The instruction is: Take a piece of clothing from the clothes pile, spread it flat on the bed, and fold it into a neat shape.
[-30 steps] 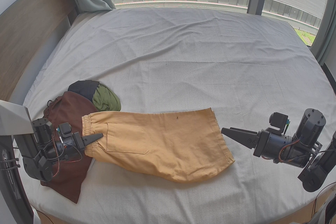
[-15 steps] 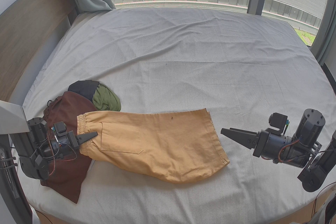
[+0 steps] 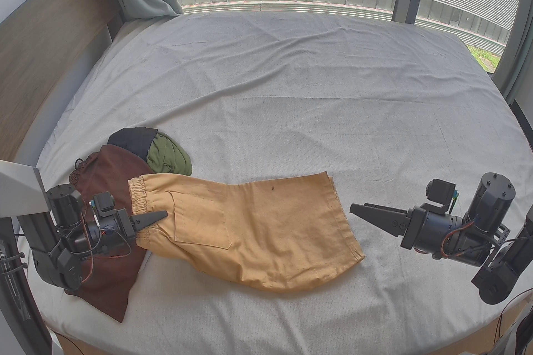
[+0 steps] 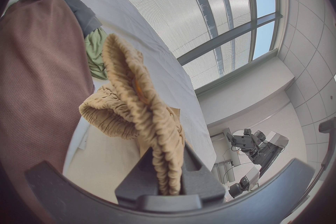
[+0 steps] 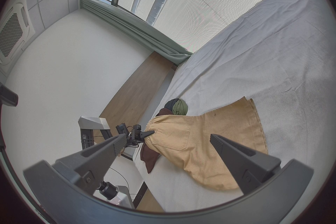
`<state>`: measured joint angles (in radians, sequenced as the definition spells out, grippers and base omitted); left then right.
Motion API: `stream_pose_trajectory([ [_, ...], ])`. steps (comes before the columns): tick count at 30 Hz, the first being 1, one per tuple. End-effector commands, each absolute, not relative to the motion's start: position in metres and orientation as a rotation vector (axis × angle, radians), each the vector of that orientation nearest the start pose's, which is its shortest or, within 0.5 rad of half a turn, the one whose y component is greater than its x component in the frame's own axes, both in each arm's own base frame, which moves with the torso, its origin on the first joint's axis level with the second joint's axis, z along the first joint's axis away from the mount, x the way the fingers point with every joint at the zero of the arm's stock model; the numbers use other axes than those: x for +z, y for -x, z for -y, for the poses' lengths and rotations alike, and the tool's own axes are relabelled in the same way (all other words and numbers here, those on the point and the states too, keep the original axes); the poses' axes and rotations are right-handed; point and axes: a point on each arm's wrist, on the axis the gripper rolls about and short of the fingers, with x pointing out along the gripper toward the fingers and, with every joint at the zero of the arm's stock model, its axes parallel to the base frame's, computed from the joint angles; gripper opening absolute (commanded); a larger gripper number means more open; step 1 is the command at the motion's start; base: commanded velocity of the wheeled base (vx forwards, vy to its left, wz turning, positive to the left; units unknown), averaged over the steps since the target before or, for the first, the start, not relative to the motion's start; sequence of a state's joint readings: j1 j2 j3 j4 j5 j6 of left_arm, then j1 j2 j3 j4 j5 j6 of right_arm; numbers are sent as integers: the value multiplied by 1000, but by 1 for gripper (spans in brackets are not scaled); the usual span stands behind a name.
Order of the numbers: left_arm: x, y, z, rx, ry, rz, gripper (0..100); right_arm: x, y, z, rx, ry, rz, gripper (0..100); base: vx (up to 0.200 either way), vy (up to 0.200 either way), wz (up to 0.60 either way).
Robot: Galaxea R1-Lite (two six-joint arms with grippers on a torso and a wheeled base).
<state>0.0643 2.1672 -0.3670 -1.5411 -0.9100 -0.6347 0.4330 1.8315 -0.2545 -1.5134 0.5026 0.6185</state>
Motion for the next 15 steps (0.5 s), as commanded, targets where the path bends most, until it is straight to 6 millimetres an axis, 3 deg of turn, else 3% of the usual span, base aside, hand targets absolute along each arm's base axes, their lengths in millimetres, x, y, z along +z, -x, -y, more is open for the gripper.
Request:
stream_pose_trajectory([
  [1, 45, -291, 16, -765, 695, -489, 0, 108, -224, -116, 885, -574, -354, 100, 0, 0, 0],
  [15, 46, -294, 42, -814, 676, -497, 0, 108, -224, -115, 883, -576, -352, 100, 0, 0, 0],
])
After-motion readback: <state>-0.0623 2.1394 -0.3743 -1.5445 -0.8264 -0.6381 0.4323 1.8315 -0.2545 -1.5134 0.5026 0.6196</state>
